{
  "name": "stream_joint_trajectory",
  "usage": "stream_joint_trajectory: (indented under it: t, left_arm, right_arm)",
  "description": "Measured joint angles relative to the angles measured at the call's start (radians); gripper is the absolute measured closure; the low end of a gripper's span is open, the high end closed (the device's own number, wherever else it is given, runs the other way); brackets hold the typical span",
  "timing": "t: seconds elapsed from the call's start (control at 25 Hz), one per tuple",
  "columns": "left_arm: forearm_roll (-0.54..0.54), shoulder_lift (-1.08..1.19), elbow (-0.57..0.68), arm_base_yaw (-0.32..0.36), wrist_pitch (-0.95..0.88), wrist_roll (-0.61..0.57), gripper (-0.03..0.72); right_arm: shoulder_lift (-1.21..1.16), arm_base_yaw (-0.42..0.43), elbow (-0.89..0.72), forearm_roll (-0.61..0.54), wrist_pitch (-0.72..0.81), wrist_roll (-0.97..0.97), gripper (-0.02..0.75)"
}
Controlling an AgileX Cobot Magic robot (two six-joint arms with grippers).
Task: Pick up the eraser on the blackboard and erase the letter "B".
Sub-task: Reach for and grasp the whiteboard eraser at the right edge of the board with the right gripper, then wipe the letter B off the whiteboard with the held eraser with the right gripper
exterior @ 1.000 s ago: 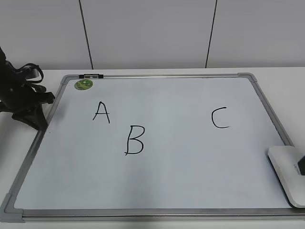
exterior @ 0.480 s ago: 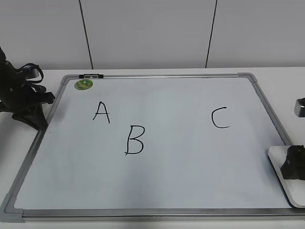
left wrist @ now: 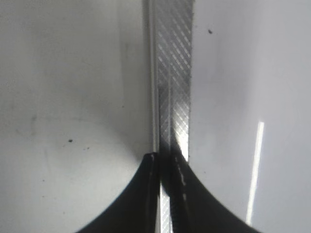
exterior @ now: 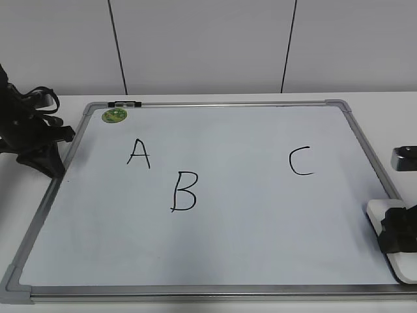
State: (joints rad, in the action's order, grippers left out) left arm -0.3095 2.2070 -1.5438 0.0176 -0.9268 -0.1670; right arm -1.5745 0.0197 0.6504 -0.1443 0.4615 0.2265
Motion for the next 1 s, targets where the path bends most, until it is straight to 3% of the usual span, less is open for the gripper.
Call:
stream_joint_trajectory:
  t: [0.12, 0.56, 1.0]
  left_arm:
    - [0.0, 0.0, 0.0, 0.0, 0.0, 0.0, 0.662]
    - [0.0, 0.0, 0.0, 0.0, 0.0, 0.0, 0.662]
    - [0.0, 0.0, 0.0, 0.0, 0.0, 0.0, 0.662]
  right_arm:
    - [0.0, 0.0, 0.009, -0.006, 0.011, 0.002, 0.174]
    - [-0.003, 0.002, 0.164, -0.007, 0.222, 0.002, 0.183]
    - [-0.003, -0.246, 0.403, 0.014, 0.32, 0.002, 0.184]
